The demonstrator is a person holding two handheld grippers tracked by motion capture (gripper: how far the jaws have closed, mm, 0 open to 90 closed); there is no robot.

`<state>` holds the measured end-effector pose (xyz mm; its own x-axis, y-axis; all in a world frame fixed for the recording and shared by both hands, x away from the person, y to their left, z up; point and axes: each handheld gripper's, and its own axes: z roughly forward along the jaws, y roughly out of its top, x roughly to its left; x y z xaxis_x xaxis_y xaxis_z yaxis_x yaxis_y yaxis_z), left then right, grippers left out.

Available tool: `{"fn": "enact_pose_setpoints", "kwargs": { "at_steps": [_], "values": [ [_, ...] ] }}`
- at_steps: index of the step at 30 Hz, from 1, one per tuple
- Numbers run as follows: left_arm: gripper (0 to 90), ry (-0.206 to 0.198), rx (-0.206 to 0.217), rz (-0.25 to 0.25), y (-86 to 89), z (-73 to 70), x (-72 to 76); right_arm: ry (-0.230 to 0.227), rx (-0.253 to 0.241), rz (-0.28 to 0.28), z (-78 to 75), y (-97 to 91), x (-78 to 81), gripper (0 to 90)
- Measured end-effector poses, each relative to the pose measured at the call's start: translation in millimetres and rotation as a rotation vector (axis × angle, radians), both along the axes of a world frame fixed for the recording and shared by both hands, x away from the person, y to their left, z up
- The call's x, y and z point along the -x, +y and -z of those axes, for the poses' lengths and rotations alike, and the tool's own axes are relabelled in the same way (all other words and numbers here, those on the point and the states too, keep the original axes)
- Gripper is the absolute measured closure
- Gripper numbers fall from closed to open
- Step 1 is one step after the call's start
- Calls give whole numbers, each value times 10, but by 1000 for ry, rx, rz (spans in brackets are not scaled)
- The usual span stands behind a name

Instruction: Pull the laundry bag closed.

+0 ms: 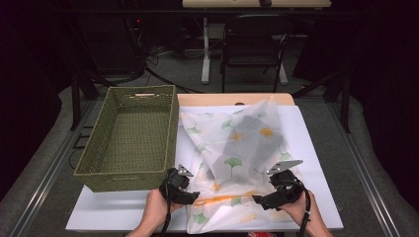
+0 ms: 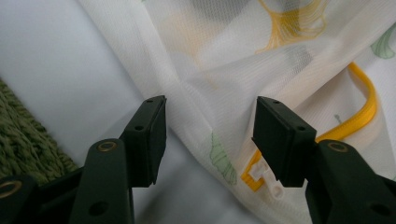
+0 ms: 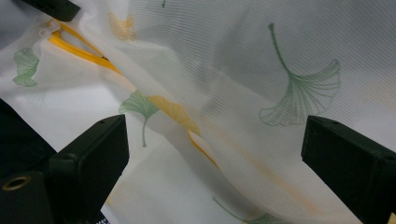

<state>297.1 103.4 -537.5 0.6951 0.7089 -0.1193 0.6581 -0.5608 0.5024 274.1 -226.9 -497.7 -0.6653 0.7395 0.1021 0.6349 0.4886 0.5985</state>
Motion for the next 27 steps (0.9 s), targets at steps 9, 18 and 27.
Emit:
{"fn": "enact_pose_setpoints", "kwargs": {
  "at_steps": [9,18,27],
  "values": [
    [655,-40,-18,-12,26,41,66,3,-4,-37,-10,179,43,102],
    [848,-49,3,27,29,48,83,1,7,-43,-7,274,45,132],
    [890,-38,61,42,69,-19,71,-1,10,-36,-18,320,51,141]
  ]
}}
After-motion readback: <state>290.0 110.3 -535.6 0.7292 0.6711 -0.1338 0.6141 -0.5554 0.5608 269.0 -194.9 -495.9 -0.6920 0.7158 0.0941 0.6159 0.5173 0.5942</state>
